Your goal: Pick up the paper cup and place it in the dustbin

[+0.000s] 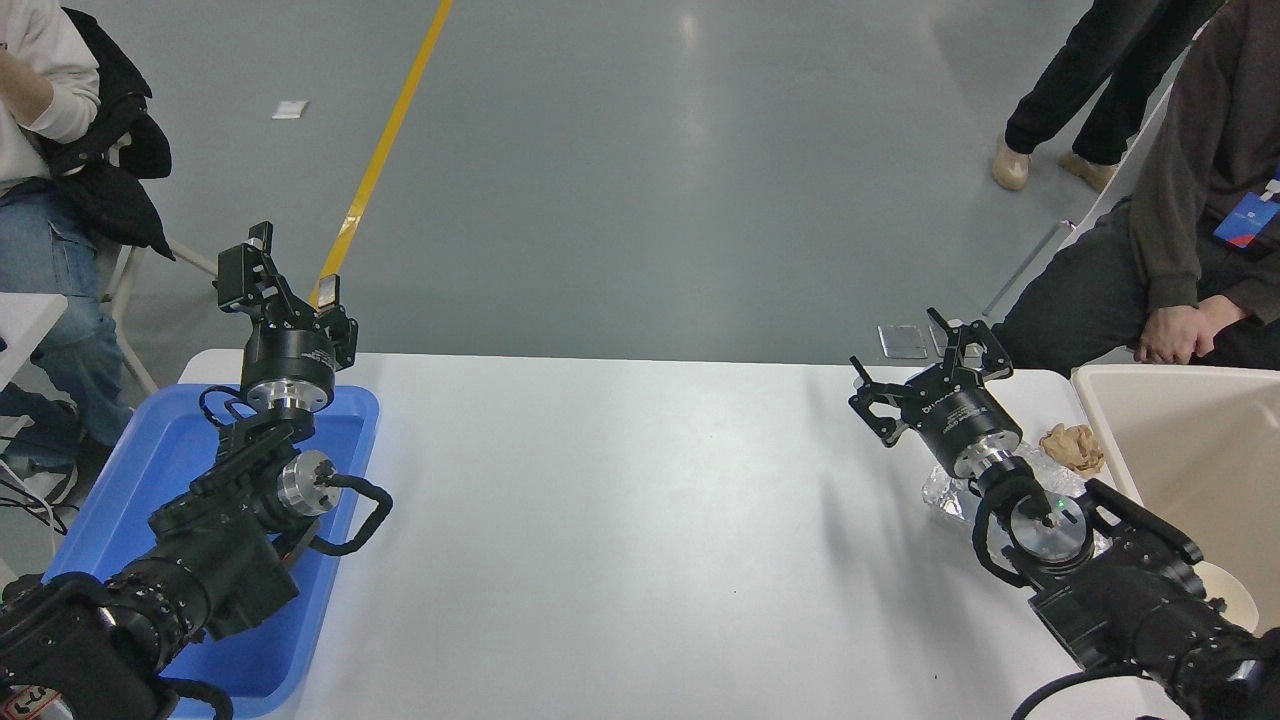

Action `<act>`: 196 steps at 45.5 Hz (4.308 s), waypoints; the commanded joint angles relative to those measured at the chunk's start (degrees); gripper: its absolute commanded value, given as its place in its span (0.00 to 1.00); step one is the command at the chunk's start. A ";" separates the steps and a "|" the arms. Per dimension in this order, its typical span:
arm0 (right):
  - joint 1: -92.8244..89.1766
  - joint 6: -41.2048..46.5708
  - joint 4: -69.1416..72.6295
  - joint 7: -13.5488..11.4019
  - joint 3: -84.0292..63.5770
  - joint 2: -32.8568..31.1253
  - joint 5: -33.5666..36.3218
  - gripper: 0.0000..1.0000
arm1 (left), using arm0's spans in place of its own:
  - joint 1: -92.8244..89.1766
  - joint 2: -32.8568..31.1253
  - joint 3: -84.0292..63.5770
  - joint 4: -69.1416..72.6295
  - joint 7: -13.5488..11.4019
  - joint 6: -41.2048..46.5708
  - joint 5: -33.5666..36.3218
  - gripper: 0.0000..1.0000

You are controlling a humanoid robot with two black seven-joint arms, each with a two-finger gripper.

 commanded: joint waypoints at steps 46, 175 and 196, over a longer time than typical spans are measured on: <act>38.99 0.27 18.86 -0.52 -52.19 -25.23 -43.45 1.00 | 0.01 0.08 -0.08 0.00 0.00 0.00 -0.03 1.00; 23.18 -17.92 30.39 0.27 -80.60 -45.19 -82.92 1.00 | 0.01 0.16 0.18 0.00 0.00 0.00 -0.03 1.00; 22.04 -18.80 27.31 0.27 -76.73 -44.39 -82.05 0.41 | 0.01 0.16 0.09 0.00 0.00 0.00 -0.03 1.00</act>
